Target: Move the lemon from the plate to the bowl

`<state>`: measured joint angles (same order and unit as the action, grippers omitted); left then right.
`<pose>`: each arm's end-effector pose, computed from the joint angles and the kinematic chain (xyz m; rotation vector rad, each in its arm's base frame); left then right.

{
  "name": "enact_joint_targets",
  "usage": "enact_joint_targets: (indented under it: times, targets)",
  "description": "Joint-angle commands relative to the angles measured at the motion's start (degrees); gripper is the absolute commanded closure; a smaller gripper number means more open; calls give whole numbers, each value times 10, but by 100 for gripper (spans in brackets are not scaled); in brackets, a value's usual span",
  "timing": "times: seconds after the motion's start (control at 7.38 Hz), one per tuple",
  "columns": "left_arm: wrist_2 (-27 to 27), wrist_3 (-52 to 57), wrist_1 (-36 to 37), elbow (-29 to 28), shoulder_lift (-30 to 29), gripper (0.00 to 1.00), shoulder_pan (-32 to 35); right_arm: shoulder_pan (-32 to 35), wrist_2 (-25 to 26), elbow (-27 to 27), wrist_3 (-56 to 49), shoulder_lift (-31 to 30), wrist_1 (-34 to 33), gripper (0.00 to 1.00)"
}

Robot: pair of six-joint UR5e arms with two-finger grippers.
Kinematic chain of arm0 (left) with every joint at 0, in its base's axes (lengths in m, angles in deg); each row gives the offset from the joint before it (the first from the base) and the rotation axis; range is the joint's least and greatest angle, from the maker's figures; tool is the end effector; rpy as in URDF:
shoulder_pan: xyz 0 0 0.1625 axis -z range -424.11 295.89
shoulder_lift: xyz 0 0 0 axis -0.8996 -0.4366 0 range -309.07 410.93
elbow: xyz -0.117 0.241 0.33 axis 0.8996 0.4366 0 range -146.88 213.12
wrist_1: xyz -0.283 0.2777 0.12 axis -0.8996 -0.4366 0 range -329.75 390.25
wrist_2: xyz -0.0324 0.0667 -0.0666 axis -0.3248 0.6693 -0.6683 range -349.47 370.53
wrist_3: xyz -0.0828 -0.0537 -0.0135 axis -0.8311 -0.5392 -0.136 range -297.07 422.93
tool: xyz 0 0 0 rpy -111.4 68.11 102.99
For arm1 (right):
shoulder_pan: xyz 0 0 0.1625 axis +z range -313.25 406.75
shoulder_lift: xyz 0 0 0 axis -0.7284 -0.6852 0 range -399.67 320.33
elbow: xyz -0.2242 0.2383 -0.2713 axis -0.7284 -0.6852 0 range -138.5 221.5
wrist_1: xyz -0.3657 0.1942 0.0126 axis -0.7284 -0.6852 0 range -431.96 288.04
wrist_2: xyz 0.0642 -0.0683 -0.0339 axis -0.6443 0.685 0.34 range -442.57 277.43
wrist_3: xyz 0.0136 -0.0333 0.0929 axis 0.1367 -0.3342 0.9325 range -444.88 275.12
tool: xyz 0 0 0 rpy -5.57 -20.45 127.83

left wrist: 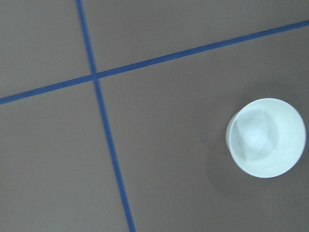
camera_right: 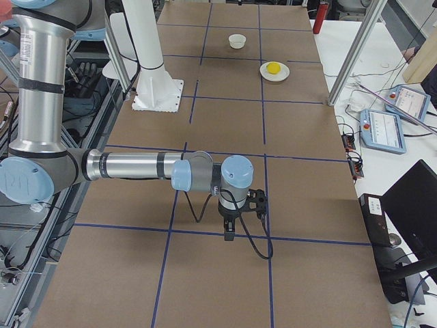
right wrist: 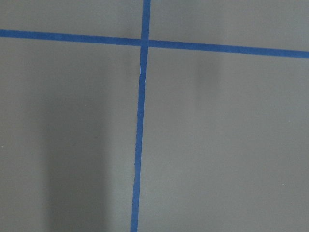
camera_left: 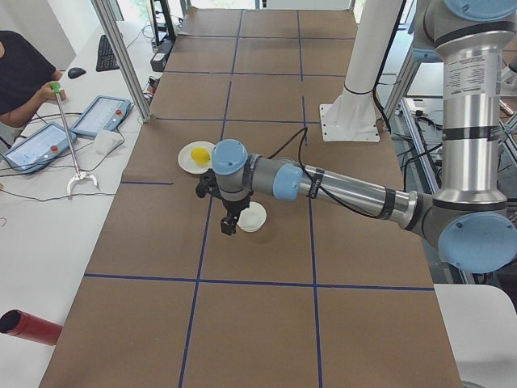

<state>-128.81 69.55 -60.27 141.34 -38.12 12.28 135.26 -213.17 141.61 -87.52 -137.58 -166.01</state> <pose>0.0572 -0.4823 0.5024 0.2406 0.8781 0.4623 0.0573 -0.4322 0.6473 -0.0240 -0.7089 -0.0575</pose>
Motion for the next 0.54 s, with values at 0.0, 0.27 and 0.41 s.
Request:
enact_joint_targets:
  times: [0.0,0.27,0.41]
  targets:
    - [4,-21,-10,-46,-155,0,-120,0,0,0,0,0,0,0]
    - [41,-78,-15,-133,-293,0,-170,0,0,0,0,0,0,0]
    - [60,-93,-24,-157,-322,0,-184,0,0,0,0,0,0,0]
